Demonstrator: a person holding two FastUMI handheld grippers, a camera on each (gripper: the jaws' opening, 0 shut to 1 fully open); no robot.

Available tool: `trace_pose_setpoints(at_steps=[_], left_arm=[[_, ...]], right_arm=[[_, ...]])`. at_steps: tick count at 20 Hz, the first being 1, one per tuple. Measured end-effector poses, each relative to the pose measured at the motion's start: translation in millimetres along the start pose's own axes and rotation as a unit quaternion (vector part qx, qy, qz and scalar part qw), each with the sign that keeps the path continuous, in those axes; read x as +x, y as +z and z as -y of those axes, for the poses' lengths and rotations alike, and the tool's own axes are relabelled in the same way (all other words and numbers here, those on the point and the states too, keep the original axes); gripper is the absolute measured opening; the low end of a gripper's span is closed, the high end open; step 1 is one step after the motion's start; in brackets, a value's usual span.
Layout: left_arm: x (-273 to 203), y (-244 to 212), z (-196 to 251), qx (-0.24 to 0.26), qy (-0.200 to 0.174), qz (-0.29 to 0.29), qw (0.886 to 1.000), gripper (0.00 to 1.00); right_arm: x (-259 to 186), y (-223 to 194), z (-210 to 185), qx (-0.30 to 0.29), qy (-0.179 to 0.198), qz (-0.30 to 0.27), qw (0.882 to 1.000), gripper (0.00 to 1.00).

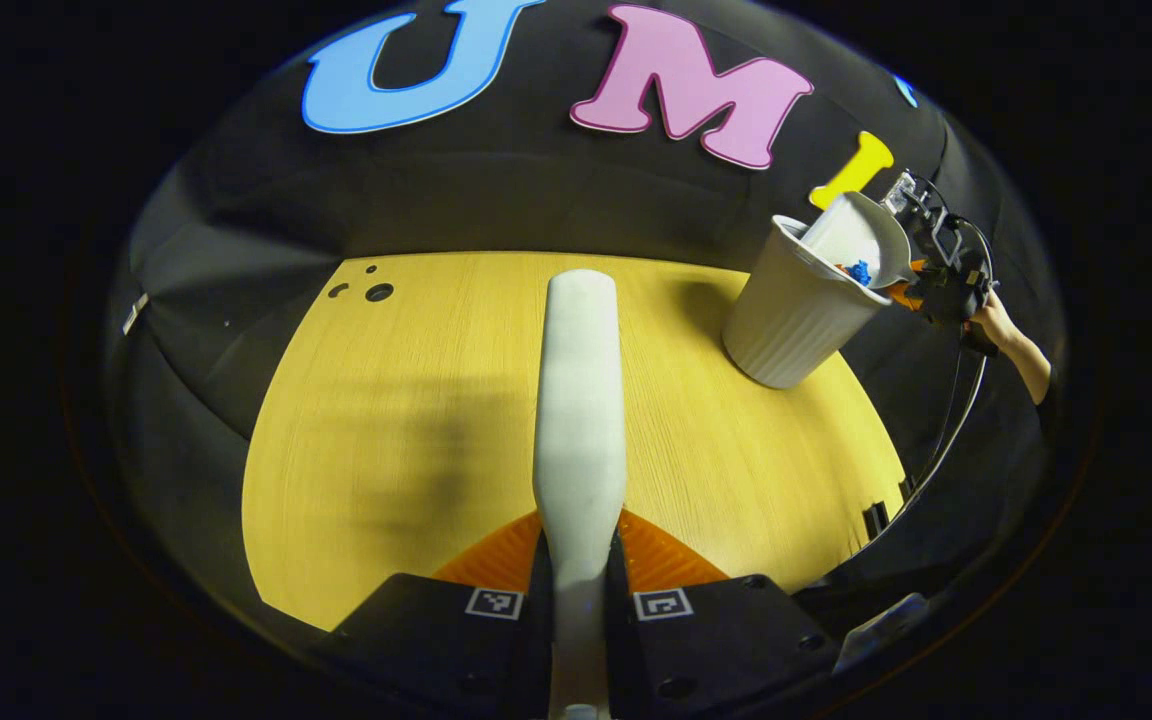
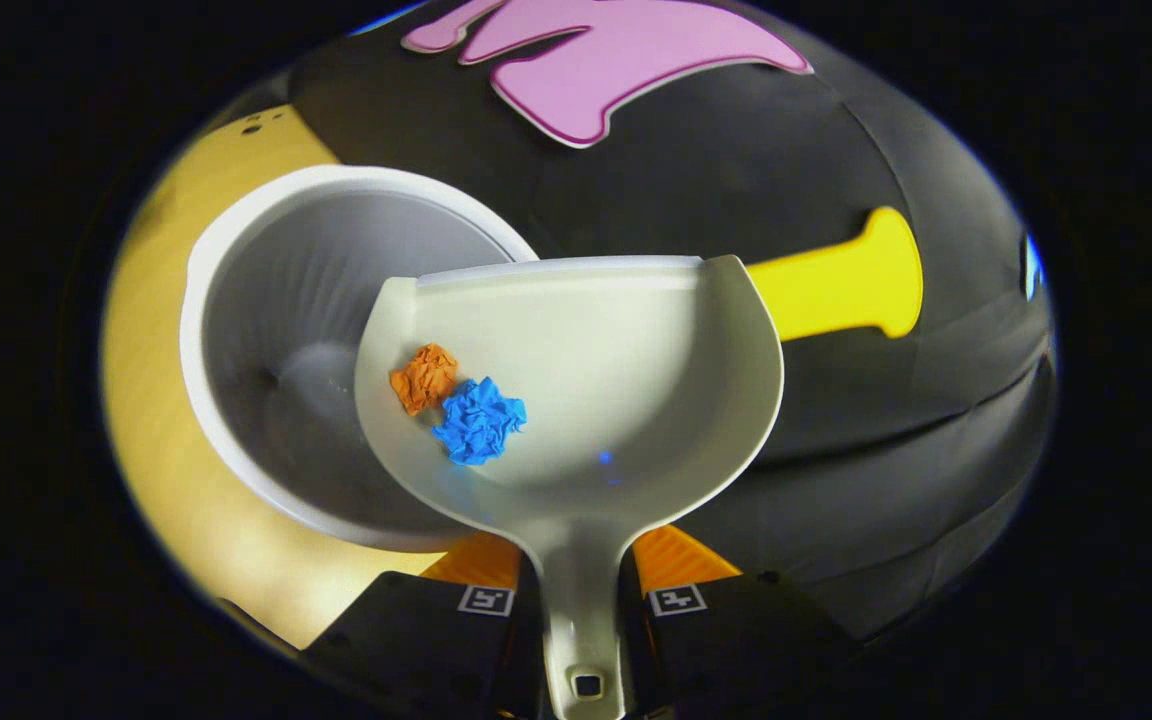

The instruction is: Pick up the small broom and dustpan from the desktop, sweep the trash into the dustpan with the broom, and then empty the trash into the garbage bin.

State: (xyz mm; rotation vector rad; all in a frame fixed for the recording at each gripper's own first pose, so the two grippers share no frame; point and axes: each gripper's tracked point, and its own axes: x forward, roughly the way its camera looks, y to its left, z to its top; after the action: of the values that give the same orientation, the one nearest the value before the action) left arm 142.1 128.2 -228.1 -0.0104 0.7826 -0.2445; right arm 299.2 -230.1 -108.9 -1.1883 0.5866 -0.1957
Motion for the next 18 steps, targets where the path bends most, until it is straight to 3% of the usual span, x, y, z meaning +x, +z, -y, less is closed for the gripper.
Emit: trace_pose_setpoints(at_steps=[3, 5, 7, 14, 18], left_arm=[[-5.1, 1.0, 9.3, 0.017, -0.009, -0.005, 1.0, 0.26], [-8.0, 1.5, 14.2, 0.022, -0.016, -0.009, 1.0, 0.26], [-9.6, 2.7, 18.8, 0.022, -0.024, -0.014, 0.999, 0.26], [-3.2, 3.2, 28.0, -0.002, -0.038, -0.013, 0.999, 0.26], [-1.5, -1.4, 30.1, -0.03, -0.032, -0.006, 0.999, 0.24]], right_arm=[[2.9, 3.6, 9.3, -0.077, -0.039, 0.052, 0.995, 0.31], [-1.2, -1.8, 18.9, -0.109, -0.063, 0.054, 0.991, 0.37], [-0.4, -2.2, 23.9, -0.131, -0.079, 0.056, 0.987, 0.34], [-6.9, 0.1, 20.6, -0.187, -0.106, 0.061, 0.975, 0.34], [-6.0, 0.8, 19.8, -0.183, -0.099, 0.063, 0.976, 0.34]])
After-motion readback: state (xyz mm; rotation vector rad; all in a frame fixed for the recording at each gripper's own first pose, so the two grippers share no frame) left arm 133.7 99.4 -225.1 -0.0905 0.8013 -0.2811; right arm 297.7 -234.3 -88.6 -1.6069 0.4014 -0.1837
